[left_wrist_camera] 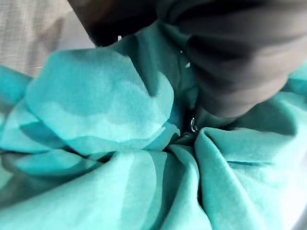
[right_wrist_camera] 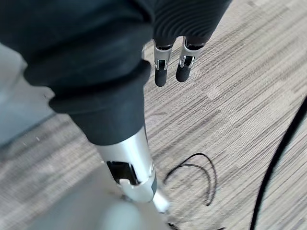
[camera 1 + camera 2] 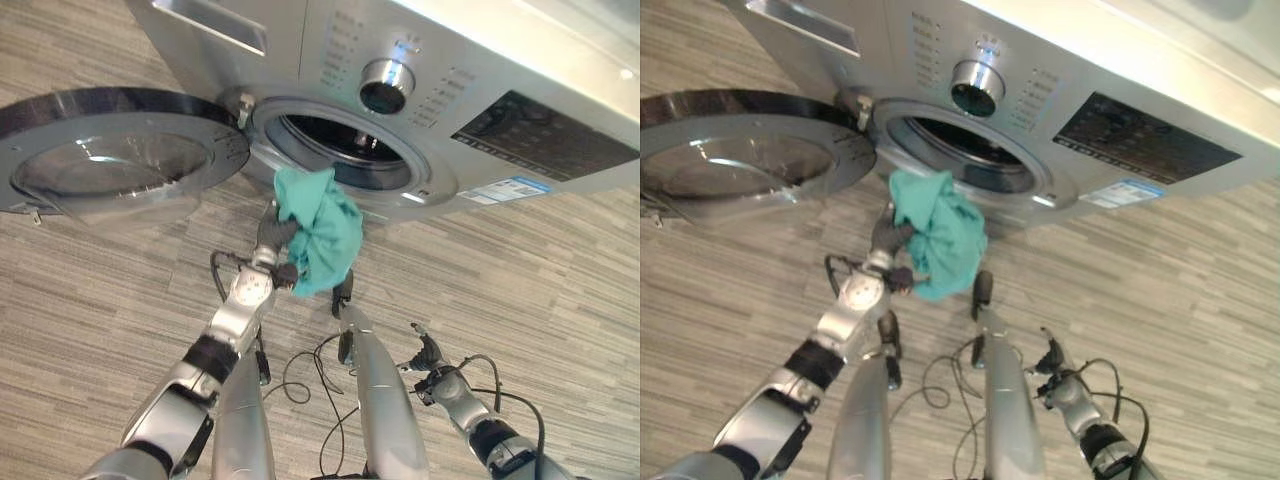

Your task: Grab the laundry basket,head to the washer,open it,put in the laundry and shut it.

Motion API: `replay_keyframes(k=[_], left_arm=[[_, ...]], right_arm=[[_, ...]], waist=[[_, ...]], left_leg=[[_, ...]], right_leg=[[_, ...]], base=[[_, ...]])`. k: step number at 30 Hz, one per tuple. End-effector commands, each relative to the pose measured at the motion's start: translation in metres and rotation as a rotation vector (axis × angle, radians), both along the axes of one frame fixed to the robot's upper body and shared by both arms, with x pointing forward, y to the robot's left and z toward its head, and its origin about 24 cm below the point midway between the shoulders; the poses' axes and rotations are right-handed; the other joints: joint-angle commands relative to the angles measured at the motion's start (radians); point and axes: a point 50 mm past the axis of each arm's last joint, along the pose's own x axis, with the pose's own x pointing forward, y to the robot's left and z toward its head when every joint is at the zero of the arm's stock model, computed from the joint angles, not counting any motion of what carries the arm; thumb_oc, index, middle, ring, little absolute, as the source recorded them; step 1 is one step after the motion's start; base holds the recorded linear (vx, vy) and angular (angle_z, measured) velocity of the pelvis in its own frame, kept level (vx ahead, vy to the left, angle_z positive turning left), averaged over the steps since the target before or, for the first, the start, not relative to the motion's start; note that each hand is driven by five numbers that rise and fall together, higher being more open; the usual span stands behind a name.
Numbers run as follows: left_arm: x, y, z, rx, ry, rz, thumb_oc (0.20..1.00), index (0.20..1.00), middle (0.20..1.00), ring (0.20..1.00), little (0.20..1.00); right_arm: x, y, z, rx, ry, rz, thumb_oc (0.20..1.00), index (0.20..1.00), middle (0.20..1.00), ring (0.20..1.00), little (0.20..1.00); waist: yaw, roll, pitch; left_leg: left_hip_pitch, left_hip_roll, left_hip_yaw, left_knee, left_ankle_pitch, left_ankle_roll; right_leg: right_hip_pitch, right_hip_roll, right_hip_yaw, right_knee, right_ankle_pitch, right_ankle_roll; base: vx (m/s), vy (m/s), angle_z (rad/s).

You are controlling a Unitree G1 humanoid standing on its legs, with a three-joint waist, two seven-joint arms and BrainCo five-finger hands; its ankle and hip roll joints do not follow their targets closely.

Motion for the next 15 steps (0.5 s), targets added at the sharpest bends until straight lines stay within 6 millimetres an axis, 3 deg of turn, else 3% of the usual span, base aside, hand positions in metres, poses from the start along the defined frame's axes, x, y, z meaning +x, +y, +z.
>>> replay_keyframes(k=[1, 3, 4, 7, 11, 15], left_arm=[[0.006, -0.002, 0.011, -0.044, -0.046, 0.03, 0.2, 0.2, 0.2, 0.2, 0.2], [0.023, 0.011, 0.037, -0.006, -0.079, 0.111, 0.2, 0.2, 0.2, 0.2, 0.2], [0.03, 0.021, 0.057, -0.012, -0.109, 0.159, 0.2, 0.2, 0.2, 0.2, 0.2], [0.039, 0.047, 0.087, -0.069, -0.136, 0.269, 0.2, 0.2, 0.2, 0.2, 0.2], [0.038, 0.079, 0.122, -0.166, -0.206, 0.382, 0.2, 0.2, 0.2, 0.2, 0.2], [0.035, 0.091, 0.15, -0.225, -0.274, 0.43, 0.2, 0.2, 0.2, 0.2, 0.2]], right_arm=[[-0.036, -0.016, -0.021, -0.048, 0.086, -0.011, 1.0, 1.0, 1.0, 1.0, 1.0], [-0.035, -0.014, -0.02, -0.028, 0.068, -0.009, 1.0, 1.0, 1.0, 1.0, 1.0], [-0.029, -0.011, -0.011, 0.054, 0.003, -0.055, 1.0, 1.0, 1.0, 1.0, 1.0], [-0.012, -0.007, 0.015, 0.237, -0.176, -0.144, 1.0, 1.0, 1.0, 1.0, 1.0], [0.003, 0.008, 0.053, 0.38, -0.379, -0.111, 1.0, 1.0, 1.0, 1.0, 1.0], [0.01, 0.016, 0.069, 0.401, -0.446, -0.062, 1.0, 1.0, 1.0, 1.0, 1.0]], waist=[[-0.027, 0.022, -0.108], [-0.054, 0.02, -0.112], [-0.071, 0.018, -0.118], [-0.098, 0.02, -0.133], [-0.128, 0.021, -0.146], [-0.148, 0.014, -0.154]], left_leg=[[-0.064, 0.027, -0.014, -0.074, 0.055, -0.015], [-0.144, 0.035, -0.026, -0.012, 0.043, -0.019], [-0.192, 0.042, -0.038, 0.027, 0.033, -0.022], [-0.271, 0.054, -0.049, 0.08, 0.018, -0.024], [-0.364, 0.072, -0.062, 0.149, -0.006, -0.018], [-0.402, 0.093, -0.062, 0.192, -0.025, -0.013]], right_leg=[[-0.01, -0.064, 0.044, 0.225, -0.23, 0.062], [-0.089, -0.06, 0.044, 0.301, -0.255, 0.055], [-0.136, -0.053, 0.049, 0.339, -0.269, 0.046], [-0.215, -0.038, 0.058, 0.382, -0.28, 0.038], [-0.308, -0.003, 0.072, 0.419, -0.28, 0.036], [-0.348, 0.023, 0.082, 0.421, -0.271, 0.04]], base=[[-0.07, -0.128, 0.01], [-0.03, -0.12, 0.05], [-0.01, -0.094, 0.07], [-0.02, -0.048, -0.03], [-0.02, -0.02, -0.15], [0.0, -0.009, -0.16]])
